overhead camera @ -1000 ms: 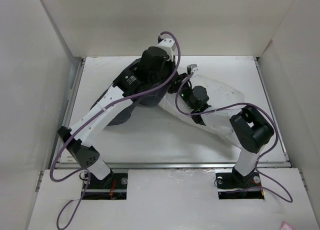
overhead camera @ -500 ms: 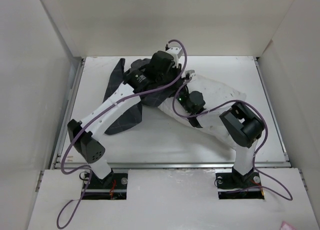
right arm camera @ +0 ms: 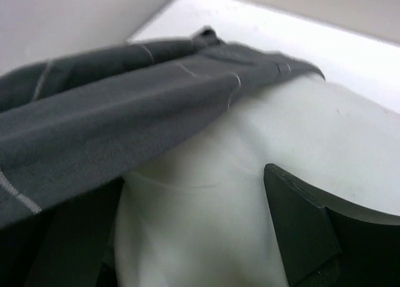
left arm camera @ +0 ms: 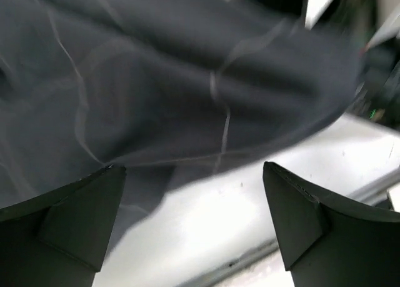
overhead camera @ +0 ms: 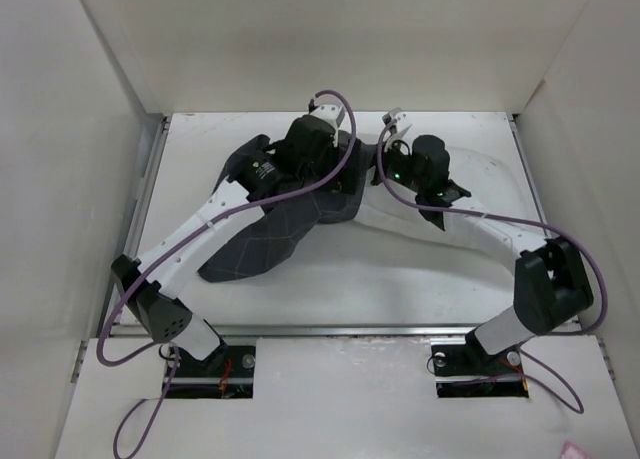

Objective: Put the pillow into the pillowcase

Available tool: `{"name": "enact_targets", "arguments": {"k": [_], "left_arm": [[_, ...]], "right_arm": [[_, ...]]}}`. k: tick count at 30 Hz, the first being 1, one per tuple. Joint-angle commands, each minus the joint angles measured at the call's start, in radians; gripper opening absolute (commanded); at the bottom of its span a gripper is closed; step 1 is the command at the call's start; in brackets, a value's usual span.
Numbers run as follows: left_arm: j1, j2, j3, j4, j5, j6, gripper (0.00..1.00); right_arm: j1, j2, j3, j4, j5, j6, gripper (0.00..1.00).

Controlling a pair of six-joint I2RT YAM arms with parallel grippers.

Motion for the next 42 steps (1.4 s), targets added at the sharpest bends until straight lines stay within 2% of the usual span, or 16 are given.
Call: {"name": "enact_targets", "arguments": {"k": [1, 4, 11, 14, 19, 20, 25, 28, 29, 33, 34, 35, 39, 42], "left_arm": [[-0.001, 0.012, 0.136, 0.026, -0.1, 0.071, 0.91], [0.008, 0.042, 0.191, 0.026, -0.109, 0.106, 0.91], [0.022, 0.053, 0.19, 0.063, -0.109, 0.151, 0.91], [0.076, 0.078, 0.181, 0.104, -0.086, 0.151, 0.86], [0.137, 0.18, 0.204, 0.176, -0.028, 0.151, 0.84], [0.148, 0.202, 0.221, 0.177, -0.019, 0.151, 0.82], [0.157, 0.34, 0.342, 0.166, 0.063, 0.169, 0.78], [0.157, 0.363, 0.331, 0.219, 0.118, 0.178, 0.78], [0.157, 0.372, 0.331, 0.23, 0.138, 0.178, 0.78], [0.157, 0.394, 0.321, 0.285, 0.179, 0.178, 0.78], [0.157, 0.394, 0.32, 0.298, 0.19, 0.178, 0.78], [0.157, 0.409, 0.32, 0.308, 0.201, 0.166, 0.78], [0.157, 0.455, 0.348, 0.362, 0.293, 0.155, 0.75], [0.157, 0.502, 0.371, 0.353, 0.342, 0.155, 0.72]], "right_arm": [[0.011, -0.086, 0.053, -0.383, 0.056, -0.142, 1.0], [0.011, -0.095, 0.107, -0.601, 0.169, -0.158, 1.0], [0.031, -0.169, 0.177, -0.833, 0.568, -0.149, 1.0], [0.057, -0.189, 0.217, -0.929, 0.767, -0.14, 1.0], [0.066, -0.171, 0.236, -1.08, 1.031, -0.055, 1.0], [0.066, -0.155, 0.245, -1.108, 1.135, -0.045, 1.0], [0.066, -0.02, 0.283, -1.258, 1.43, 0.162, 1.0], [0.066, -0.028, 0.305, -1.23, 1.38, 0.176, 1.0], [0.066, -0.049, 0.305, -1.15, 1.324, 0.117, 1.0], [0.066, -0.234, 0.239, -0.907, 0.907, -0.073, 1.0], [0.056, -0.271, 0.209, -0.875, 0.733, -0.107, 1.0], [0.056, -0.329, 0.199, -0.855, 0.681, -0.132, 1.0], [0.056, -0.391, 0.175, -0.841, 0.662, -0.158, 1.0], [0.056, -0.404, 0.174, -0.841, 0.8, -0.109, 1.0]]}}
